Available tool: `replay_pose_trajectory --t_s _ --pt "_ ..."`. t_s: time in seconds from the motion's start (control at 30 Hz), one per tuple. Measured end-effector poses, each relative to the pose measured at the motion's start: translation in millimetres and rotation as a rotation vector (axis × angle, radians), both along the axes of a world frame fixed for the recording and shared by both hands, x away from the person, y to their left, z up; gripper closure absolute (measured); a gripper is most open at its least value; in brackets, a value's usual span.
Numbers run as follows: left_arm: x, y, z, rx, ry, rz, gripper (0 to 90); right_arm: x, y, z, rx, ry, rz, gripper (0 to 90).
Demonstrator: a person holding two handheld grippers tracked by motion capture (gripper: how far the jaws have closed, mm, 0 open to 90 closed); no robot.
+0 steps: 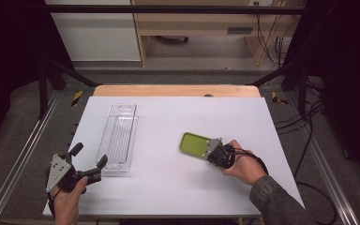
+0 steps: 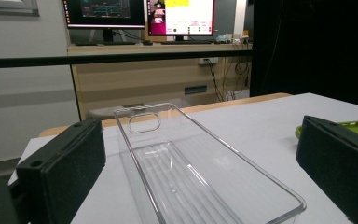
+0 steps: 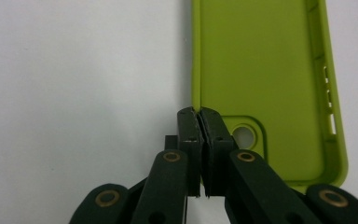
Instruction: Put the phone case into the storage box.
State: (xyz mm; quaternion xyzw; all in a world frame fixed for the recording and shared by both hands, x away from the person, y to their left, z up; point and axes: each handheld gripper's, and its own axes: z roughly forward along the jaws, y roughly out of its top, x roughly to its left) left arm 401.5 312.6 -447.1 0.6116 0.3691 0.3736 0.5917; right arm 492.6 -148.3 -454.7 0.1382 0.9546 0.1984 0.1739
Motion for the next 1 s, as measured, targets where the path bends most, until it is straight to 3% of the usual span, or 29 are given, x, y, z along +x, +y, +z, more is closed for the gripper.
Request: replay_pose_trajectory --t_s 0.43,0.53,0.6,0.93,1.0 --pt "-3.0 -6.9 13.1 0.076 0.004 0.005 1.1 -19.7 6.1 14.2 -0.003 -0.08 0.034 87.9" --pt "-1.6 -13.1 22.4 0.11 -0.007 -0.012 1.2 -24.8 7.6 16.8 -0.011 -0.087 0.047 87.9" --pt "-2.3 -16.7 27.0 0.127 0.006 -0.002 1.2 -27.0 8.6 18.5 -0.014 -0.09 0.057 87.9" --pt "4.9 -41.5 45.3 0.246 0.028 -0.059 1.3 -33.5 8.8 28.5 -0.018 -0.121 0.074 87.9" --pt "7.2 -45.4 48.6 0.264 0.017 -0.065 1.3 -34.7 9.1 29.3 -0.017 -0.127 0.073 87.9"
